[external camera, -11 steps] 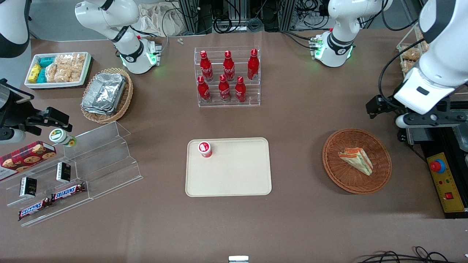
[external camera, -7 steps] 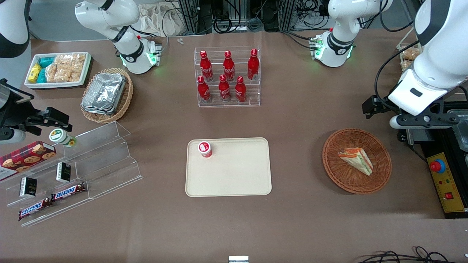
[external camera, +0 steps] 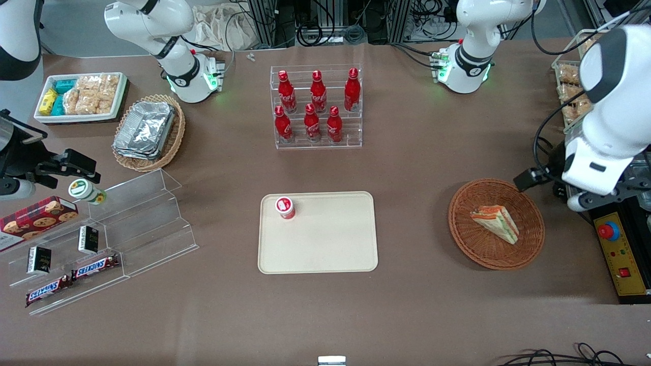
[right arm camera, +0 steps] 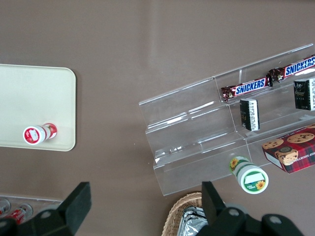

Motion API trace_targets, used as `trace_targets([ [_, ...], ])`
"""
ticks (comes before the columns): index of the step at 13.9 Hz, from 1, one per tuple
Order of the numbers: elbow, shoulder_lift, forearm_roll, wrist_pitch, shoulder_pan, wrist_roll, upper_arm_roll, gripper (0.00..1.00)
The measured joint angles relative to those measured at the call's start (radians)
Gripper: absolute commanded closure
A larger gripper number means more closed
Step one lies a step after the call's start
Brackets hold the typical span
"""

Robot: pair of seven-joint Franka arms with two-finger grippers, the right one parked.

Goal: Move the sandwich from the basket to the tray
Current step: 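Lower the open left gripper over the wrapped sandwich in the wicker basket, then close the left gripper on the sandwich's crust edge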

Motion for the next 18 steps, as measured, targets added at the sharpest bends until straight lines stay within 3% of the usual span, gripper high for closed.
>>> trace_targets([
  [4, -0.193, 0.016, 0.001, 0.214, 0.031, -0.216, 0.013, 0.00],
  [9, -0.226, 0.129, 0.043, 0.325, 0.044, -0.456, 0.017, 0.00],
  [18, -0.269, 0.232, 0.053, 0.460, 0.053, -0.511, 0.070, 0.00],
])
